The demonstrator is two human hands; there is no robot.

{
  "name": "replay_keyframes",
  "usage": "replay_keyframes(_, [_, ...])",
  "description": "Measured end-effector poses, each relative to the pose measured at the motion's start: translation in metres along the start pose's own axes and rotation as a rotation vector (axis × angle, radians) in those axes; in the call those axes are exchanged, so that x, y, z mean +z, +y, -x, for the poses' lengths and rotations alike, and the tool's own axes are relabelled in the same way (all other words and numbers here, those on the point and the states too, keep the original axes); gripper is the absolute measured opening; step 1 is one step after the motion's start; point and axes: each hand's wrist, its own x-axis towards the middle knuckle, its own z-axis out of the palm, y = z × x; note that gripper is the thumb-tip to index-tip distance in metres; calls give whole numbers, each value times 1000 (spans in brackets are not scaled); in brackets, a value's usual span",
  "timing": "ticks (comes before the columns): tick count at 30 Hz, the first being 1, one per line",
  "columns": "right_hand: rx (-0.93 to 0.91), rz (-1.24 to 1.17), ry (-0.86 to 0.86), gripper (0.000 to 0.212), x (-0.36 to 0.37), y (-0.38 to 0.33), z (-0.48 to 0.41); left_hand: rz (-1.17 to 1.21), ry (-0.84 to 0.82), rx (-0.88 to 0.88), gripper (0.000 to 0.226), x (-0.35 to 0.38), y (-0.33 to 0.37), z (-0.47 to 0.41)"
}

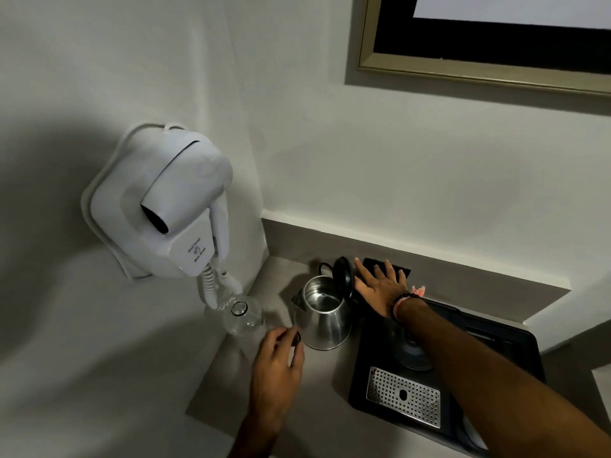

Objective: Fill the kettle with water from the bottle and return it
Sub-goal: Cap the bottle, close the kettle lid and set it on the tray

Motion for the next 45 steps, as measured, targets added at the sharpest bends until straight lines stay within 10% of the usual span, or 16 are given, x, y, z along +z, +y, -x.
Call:
replay_keyframes(8, [45,-7,-36,78,-10,-4,9,-168,417,-11,18,-69,0,-53])
replay_keyframes(45, [-71,-29,72,76,0,-11,1,-188,329,-105,47,-81,0,-50])
